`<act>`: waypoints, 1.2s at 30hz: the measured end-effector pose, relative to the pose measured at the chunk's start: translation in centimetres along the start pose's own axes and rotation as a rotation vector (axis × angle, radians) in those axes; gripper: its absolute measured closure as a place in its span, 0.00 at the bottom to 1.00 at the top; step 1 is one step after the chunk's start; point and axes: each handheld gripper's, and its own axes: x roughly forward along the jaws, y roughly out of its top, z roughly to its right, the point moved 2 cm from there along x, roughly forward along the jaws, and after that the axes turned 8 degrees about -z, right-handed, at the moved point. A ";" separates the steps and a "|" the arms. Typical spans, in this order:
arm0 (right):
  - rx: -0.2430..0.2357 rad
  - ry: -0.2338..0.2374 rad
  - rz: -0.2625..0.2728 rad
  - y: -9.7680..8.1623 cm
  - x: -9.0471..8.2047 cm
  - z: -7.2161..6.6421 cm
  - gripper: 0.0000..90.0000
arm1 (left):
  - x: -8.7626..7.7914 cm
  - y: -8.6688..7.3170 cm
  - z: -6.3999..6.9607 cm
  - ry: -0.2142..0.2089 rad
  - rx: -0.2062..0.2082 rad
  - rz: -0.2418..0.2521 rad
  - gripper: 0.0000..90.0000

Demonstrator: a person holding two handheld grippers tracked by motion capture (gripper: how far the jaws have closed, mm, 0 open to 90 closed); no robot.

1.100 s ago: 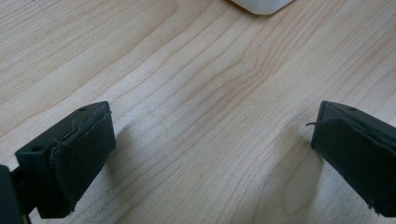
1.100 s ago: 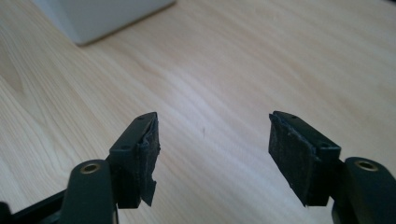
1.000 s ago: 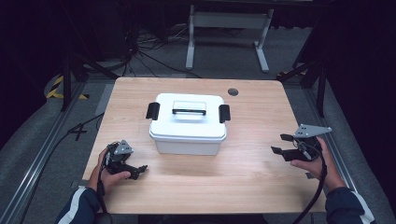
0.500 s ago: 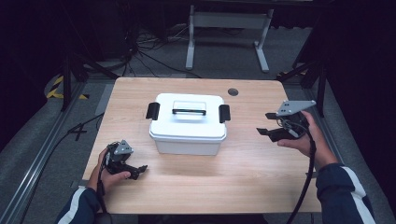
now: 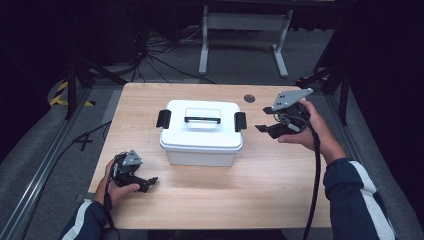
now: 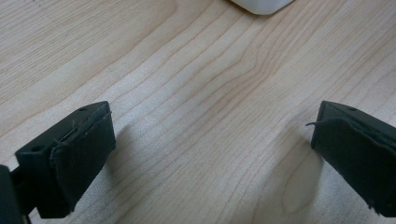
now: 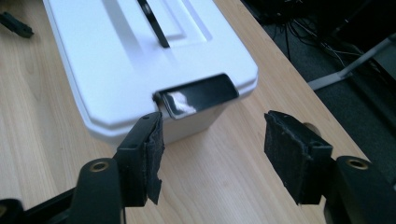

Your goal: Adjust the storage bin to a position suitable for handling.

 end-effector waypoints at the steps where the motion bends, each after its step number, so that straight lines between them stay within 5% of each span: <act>1: -0.005 0.005 -0.003 0.4 0.2 0.0 0.43 | 0.0 0.0 0.0 0.000 0.000 0.001 0.00; 36: -0.244 0.115 -0.148 9.9 7.2 -2.5 0.49 | 0.0 0.0 0.0 0.000 0.000 0.001 0.00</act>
